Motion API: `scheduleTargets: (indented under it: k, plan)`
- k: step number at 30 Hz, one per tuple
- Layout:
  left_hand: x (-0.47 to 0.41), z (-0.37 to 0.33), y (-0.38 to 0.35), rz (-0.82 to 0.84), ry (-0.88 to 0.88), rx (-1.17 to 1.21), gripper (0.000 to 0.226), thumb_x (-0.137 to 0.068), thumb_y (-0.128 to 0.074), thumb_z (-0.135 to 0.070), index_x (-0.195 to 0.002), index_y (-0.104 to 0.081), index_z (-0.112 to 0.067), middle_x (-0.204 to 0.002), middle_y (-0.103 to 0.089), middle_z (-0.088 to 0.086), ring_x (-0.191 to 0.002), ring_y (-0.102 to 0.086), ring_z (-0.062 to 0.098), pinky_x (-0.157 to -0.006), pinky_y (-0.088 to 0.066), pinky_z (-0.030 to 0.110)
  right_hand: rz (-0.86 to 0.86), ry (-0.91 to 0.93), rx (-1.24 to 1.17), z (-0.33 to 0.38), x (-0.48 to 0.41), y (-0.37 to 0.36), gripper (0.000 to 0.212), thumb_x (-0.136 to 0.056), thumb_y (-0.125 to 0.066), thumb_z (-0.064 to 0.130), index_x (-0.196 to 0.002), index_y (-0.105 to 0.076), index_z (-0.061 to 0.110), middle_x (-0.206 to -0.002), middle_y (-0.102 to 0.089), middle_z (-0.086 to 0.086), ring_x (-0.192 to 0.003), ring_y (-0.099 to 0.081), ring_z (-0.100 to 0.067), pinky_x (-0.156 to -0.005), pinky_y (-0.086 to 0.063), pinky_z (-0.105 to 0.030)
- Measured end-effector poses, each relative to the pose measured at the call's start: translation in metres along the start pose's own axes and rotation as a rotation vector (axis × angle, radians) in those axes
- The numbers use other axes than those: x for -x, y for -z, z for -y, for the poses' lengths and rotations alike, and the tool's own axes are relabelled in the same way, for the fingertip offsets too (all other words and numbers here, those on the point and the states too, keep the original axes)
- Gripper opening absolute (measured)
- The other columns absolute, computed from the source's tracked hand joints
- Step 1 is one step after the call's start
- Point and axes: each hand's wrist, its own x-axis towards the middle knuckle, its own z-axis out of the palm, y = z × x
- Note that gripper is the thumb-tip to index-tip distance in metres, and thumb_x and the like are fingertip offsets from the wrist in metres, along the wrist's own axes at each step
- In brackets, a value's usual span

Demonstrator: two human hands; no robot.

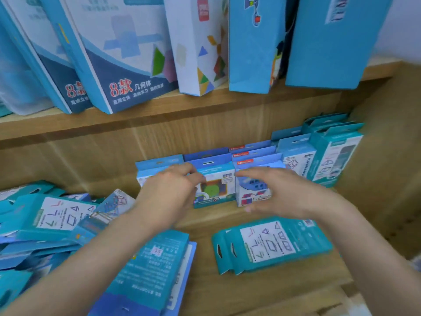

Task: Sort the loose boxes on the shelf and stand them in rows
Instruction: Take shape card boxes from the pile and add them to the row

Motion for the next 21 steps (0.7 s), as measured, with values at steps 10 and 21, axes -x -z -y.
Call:
scheduleTargets:
  k: [10,21]
  plan:
    - [0.023,-0.112,-0.038,0.701,-0.026,0.014,0.091,-0.083,-0.055,-0.060,-0.149,-0.005,-0.023,-0.157,-0.009,0.007,-0.141,-0.016,0.025,-0.107,-0.035,0.043,0.228,-0.011,0.165,-0.057,0.057,-0.063,0.102,-0.072,-0.070,0.056,-0.147,-0.002,0.044,-0.159,0.000,0.007,-0.146,0.000,-0.010,-0.115,-0.009,-0.039]
    - [0.028,-0.133,-0.052,0.769,0.061,0.008,0.085,-0.089,-0.051,-0.022,-0.148,0.010,-0.034,-0.158,0.000,0.010,-0.142,-0.016,0.031,-0.101,-0.040,0.040,-0.025,0.150,0.162,-0.092,0.065,-0.103,0.078,-0.085,-0.060,0.048,-0.145,-0.011,0.050,-0.160,-0.001,0.005,-0.147,0.003,-0.012,-0.112,0.004,-0.028]
